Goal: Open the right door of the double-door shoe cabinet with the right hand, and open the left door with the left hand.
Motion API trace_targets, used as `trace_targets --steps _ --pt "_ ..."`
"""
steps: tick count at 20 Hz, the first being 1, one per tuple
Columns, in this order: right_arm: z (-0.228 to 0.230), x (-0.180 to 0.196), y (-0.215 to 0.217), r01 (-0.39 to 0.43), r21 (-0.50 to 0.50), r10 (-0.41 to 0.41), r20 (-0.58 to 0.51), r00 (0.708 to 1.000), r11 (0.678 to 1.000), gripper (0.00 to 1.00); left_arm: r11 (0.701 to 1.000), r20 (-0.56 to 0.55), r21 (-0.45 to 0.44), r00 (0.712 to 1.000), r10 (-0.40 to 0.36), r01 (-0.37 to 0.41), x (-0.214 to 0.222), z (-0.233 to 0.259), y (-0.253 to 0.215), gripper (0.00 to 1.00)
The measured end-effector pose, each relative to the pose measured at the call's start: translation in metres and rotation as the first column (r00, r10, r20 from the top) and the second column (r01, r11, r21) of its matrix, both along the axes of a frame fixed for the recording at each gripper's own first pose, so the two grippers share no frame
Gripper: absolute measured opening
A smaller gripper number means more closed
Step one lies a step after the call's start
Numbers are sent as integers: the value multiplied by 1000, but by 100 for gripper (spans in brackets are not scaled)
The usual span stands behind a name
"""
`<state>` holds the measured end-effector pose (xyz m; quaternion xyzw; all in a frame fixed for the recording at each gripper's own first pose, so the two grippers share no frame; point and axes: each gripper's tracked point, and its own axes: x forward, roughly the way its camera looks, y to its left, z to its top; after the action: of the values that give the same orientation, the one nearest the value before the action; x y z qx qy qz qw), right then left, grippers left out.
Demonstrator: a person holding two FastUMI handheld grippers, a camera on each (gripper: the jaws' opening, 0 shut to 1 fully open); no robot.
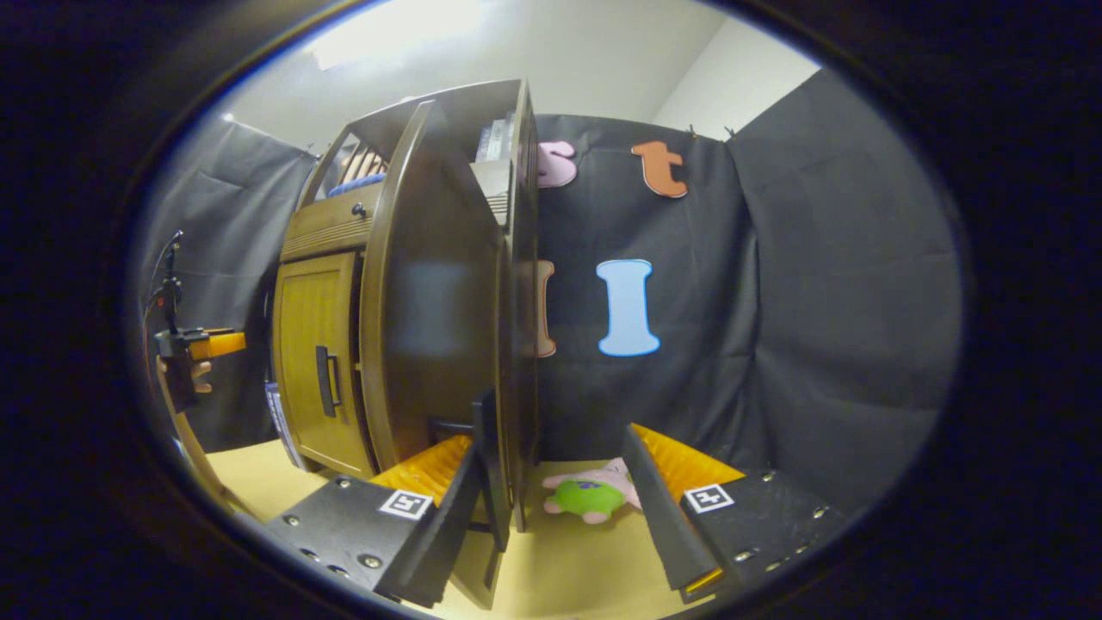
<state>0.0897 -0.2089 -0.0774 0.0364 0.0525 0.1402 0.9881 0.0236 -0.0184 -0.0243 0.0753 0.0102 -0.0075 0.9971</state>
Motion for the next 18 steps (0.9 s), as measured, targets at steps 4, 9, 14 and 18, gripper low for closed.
trace_targets --steps 4,9,14,18 --pt "0 -14 -10 -2 -31 1 -17 1000 1000 92 1000 -9 -6 1000 -1 1 1 -3 -3 95" --pt "0 -31 -8 39 -87 -42 -38 998 995 93 1000 -14 -20 1000 -1 0 5 -5 -5 96" --pt "15 -44 -13 215 -41 -216 -40 975 976 92 999 -20 -38 1000 -9 8 15 -13 -12 96" --pt "42 -68 -11 284 72 -286 21 958 956 94 1000 -17 -15 1000 26 -26 26 -24 -15 95"
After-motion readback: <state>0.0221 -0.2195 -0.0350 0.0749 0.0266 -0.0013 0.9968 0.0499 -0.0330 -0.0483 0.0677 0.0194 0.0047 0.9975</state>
